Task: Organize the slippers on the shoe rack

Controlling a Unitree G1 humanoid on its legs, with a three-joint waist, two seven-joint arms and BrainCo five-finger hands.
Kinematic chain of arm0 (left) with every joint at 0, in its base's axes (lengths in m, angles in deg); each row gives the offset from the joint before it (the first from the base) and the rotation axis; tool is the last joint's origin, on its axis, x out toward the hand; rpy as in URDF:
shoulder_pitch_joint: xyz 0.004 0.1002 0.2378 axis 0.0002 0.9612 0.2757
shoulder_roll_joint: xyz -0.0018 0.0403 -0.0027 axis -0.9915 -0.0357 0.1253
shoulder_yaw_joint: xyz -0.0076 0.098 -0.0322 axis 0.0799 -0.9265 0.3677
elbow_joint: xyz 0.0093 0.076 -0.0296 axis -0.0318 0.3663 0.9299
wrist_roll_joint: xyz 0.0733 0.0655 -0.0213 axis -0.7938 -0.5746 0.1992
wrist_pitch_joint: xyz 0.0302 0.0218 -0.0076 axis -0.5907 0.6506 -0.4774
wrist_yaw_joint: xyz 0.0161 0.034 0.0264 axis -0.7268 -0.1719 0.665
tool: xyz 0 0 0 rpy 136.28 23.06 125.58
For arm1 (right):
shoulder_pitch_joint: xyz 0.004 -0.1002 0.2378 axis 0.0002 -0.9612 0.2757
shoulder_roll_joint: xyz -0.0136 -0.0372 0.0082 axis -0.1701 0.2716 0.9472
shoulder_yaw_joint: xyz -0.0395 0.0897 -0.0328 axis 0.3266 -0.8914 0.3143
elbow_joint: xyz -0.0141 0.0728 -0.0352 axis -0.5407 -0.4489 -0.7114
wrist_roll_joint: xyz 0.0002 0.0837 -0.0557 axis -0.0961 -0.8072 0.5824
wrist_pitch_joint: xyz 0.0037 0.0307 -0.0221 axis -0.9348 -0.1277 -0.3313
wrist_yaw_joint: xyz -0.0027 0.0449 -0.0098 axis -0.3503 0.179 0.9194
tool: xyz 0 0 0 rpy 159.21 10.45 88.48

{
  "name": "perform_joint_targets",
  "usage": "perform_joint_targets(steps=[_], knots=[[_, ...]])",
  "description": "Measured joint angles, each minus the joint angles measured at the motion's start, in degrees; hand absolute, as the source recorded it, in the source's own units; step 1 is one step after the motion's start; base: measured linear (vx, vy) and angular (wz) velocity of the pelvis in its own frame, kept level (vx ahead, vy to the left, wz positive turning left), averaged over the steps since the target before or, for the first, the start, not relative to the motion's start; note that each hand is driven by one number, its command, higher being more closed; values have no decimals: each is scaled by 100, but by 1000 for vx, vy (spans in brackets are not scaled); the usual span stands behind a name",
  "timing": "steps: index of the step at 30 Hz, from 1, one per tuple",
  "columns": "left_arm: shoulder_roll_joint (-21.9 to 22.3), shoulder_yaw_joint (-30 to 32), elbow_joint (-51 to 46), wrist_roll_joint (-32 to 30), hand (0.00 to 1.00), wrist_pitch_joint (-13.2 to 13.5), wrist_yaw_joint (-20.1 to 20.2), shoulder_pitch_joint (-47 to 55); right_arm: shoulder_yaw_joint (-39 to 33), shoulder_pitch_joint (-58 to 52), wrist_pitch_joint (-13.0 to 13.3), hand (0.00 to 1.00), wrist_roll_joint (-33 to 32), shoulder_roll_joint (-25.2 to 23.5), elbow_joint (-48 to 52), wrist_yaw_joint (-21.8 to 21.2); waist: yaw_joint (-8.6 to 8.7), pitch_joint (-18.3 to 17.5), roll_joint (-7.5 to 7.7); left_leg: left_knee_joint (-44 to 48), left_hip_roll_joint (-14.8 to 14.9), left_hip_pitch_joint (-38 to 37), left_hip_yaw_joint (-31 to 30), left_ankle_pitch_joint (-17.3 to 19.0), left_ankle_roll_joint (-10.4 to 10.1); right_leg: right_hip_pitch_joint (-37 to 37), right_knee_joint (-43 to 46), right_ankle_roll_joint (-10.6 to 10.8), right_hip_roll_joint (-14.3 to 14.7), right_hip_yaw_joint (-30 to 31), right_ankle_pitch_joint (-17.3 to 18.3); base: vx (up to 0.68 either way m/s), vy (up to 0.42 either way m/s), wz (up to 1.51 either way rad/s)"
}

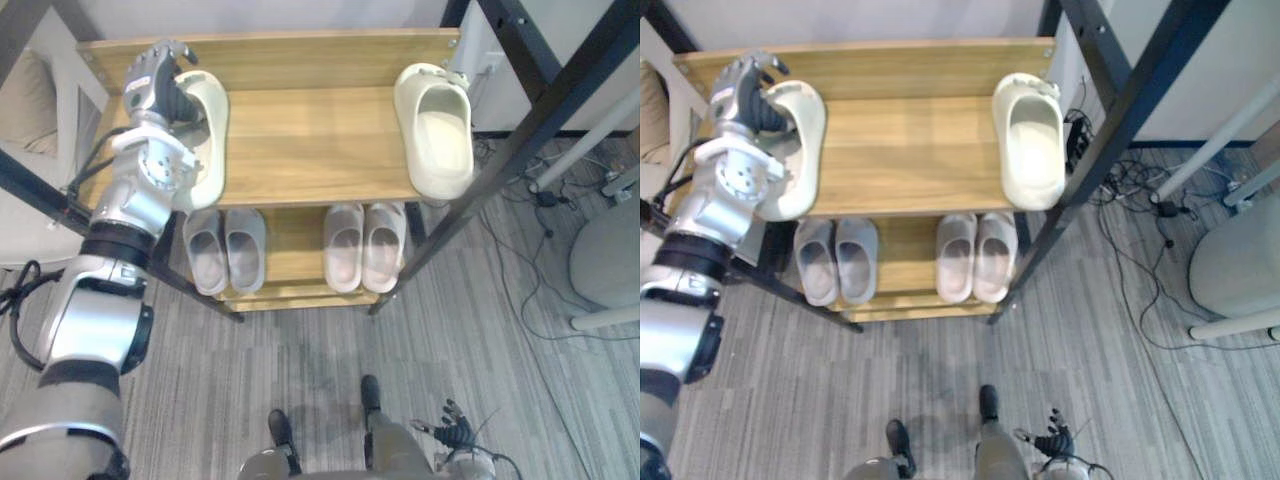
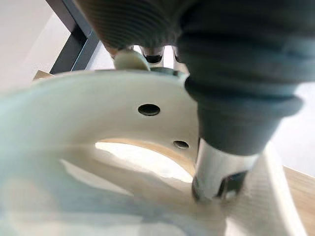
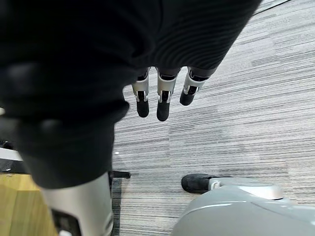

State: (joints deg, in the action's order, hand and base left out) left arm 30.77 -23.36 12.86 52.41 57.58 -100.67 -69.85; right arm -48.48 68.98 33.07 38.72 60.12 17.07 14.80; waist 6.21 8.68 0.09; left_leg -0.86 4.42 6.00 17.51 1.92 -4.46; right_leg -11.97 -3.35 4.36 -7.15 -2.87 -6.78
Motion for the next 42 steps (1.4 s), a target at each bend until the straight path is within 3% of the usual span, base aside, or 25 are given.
perform_joint_targets(steps=[12,25,32,42], knots=[[87,-18,-320,11,100,92,-30,355,-2,99,-2,0,0,27,-145,3,51,21,-23,-4,-24,-199,-232,-7,3,366,-106,-3,-17,-278,3,-10,-14,9],[298,-411,-1078,-168,100,101,-127,646,73,440,-6,0,-1,65,-255,4,149,41,-171,-17,-95,-230,-389,-30,24,501,-169,-2,-78,-461,2,-7,-11,6],[490,-442,-1251,-238,100,92,-138,637,169,492,-6,0,-6,67,-254,13,164,37,-183,-38,-110,-197,-244,-26,31,369,-170,34,-92,-232,-32,-32,-5,-10],[745,-585,-1228,-220,100,67,-137,128,152,573,3,0,-14,-96,-208,41,329,30,-191,-109,-191,-131,95,21,93,-14,-168,88,-100,304,-157,-2,-3,-24]])
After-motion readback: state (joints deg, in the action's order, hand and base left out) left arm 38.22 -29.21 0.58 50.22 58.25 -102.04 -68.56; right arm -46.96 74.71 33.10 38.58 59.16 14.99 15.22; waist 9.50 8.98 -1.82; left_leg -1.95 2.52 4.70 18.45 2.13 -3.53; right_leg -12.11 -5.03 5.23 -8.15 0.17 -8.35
